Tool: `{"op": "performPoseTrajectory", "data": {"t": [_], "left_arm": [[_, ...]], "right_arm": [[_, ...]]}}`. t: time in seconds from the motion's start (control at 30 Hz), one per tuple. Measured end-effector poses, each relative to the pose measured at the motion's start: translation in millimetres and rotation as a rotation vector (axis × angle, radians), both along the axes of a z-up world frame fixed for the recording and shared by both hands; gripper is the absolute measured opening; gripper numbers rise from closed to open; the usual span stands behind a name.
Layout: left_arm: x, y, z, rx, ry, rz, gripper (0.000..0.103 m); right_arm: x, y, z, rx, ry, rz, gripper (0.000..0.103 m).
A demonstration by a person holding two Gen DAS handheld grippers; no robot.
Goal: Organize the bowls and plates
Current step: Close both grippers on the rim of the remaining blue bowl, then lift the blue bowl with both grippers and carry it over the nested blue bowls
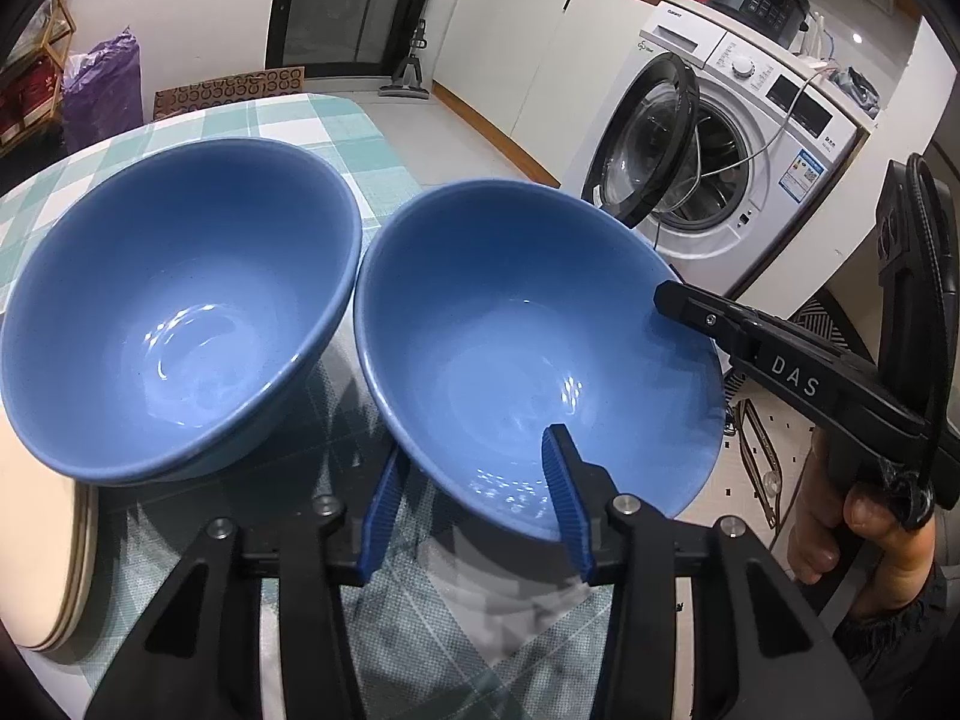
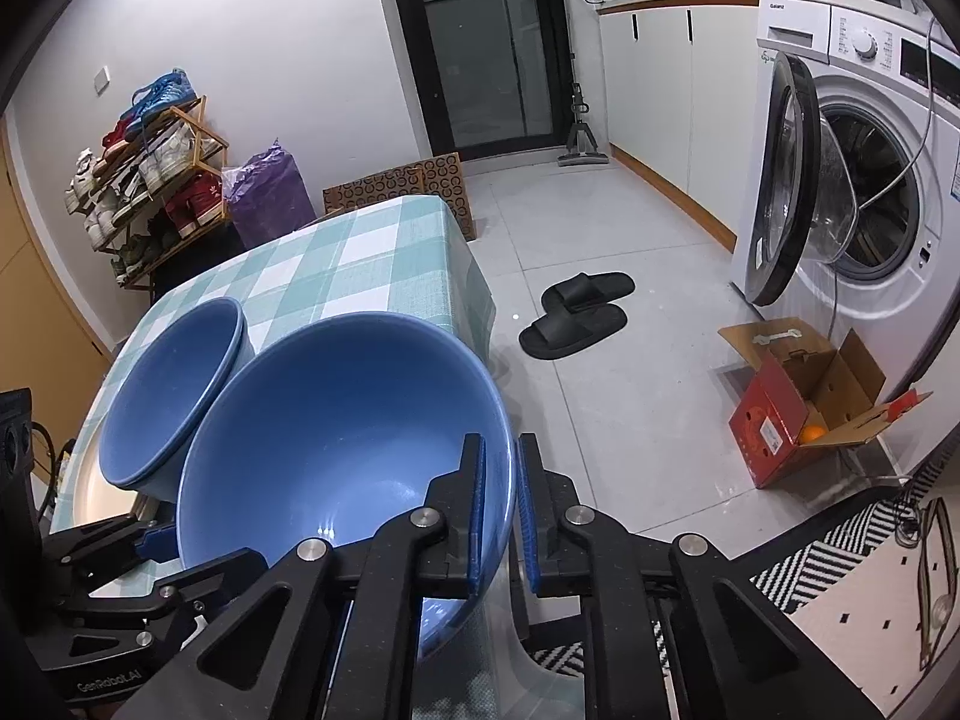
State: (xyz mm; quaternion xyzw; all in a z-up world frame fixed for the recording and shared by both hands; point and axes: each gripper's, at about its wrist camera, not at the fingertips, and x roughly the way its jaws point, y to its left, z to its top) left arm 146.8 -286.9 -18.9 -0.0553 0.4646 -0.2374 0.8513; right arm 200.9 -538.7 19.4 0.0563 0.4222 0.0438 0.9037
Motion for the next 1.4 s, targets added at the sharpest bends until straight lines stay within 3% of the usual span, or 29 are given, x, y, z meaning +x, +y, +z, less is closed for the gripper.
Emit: {"op": "performPoseTrajectory", "data": {"t": [0.67,1.4], "left_arm": [[-7,-4,4,0.003,0.0,-0.031,0.041],[-22,1,37,-0.023,-0.089,-0.069,0.041]], "right_arm": [[-15,-4,10,0.005,-0.007,-0.03,0.01],[-44,-2,58,-0.03,-0.099,-0.061,0.01]]}}
